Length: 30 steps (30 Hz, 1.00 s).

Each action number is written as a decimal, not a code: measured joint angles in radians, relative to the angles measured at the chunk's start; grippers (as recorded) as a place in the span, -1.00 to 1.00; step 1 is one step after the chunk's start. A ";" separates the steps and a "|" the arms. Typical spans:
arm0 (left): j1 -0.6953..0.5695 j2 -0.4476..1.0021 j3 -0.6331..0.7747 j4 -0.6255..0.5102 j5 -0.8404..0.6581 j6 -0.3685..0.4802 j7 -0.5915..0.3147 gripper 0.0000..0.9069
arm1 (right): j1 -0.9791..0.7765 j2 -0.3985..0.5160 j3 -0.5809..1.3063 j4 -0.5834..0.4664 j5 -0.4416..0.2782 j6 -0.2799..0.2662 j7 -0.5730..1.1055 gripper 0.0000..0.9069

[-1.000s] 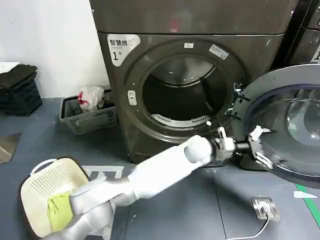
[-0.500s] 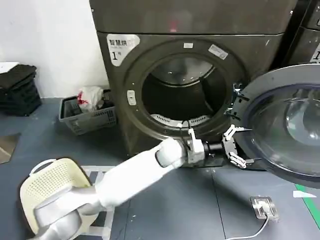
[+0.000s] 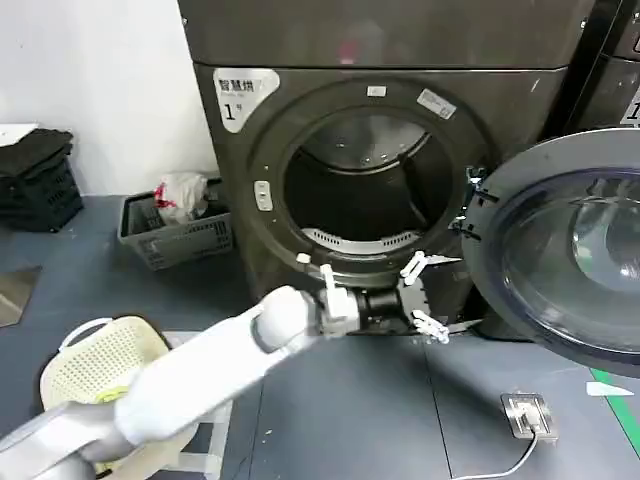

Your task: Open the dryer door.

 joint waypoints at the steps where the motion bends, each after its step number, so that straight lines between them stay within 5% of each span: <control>1: 0.012 0.024 -0.010 -0.019 -0.003 0.009 -0.006 1.00 | 0.000 0.000 -0.001 0.000 0.000 0.000 0.000 1.00; 9: 0.169 0.235 -0.159 -0.173 -0.033 0.148 -0.079 1.00 | 0.008 0.000 -0.026 0.008 -0.003 -0.002 0.002 1.00; 19: 0.451 0.440 -0.504 -0.331 -0.308 0.524 -0.261 1.00 | 0.015 0.000 -0.042 0.041 -0.002 -0.094 0.044 1.00; 26: 0.665 0.507 -0.780 -0.388 -0.555 0.777 -0.470 1.00 | 0.020 0.000 -0.061 0.034 0.006 -0.141 0.054 1.00; 30: 0.769 0.529 -0.925 -0.392 -0.743 0.815 -0.606 1.00 | 0.022 -0.018 -0.082 0.016 0.010 -0.128 0.054 1.00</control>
